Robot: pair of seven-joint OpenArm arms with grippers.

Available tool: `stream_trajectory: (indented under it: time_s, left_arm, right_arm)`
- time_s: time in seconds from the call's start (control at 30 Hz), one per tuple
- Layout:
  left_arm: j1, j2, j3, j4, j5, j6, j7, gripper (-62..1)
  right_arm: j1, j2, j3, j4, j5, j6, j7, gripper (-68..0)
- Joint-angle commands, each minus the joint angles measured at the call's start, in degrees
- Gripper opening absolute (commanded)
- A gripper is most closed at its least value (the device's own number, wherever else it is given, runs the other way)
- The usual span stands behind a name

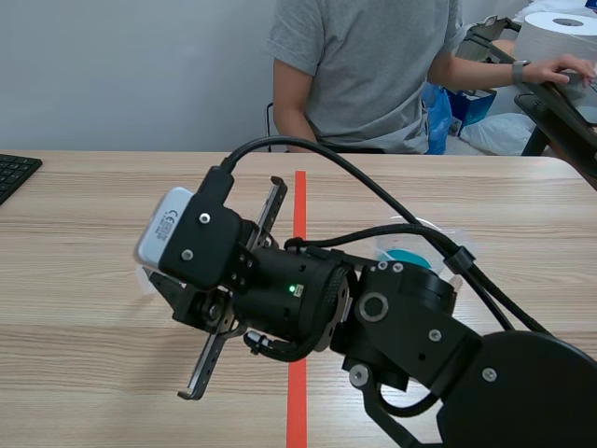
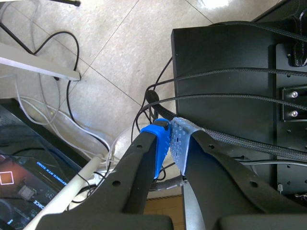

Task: Do the redox reaction experiment.
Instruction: 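Lift the metal plate out of the left beaker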

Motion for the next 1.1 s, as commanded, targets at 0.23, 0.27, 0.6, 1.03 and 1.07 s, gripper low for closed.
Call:
stream_trajectory:
  time_s: [0.23,0.27,0.6,1.03,1.07]
  left_arm:
    - [0.6,0.4,-0.2,0.7,-0.3,-0.1,-0.2,-56.2]
    - [0.6,0.4,-0.2,0.7,-0.3,-0.1,-0.2,-56.2]
    - [0.6,0.4,-0.2,0.7,-0.3,-0.1,-0.2,-56.2]
    - [0.6,0.4,-0.2,0.7,-0.3,-0.1,-0.2,-56.2]
    - [0.6,0.4,-0.2,0.7,-0.3,-0.1,-0.2,-56.2]
  right_arm:
    - [1.1,0.0,0.0,0.8,0.8,-0.3,0.9,-66.0]
    - [1.1,0.1,0.0,0.9,1.0,-0.1,0.9,-66.0]
    - [0.8,3.0,2.3,8.1,8.4,4.0,-1.1,-66.0]
    - [0.8,6.0,10.6,20.9,21.6,10.3,-13.6,-66.0]
    - [0.7,6.3,11.3,22.0,23.0,10.7,-15.0,-66.0]
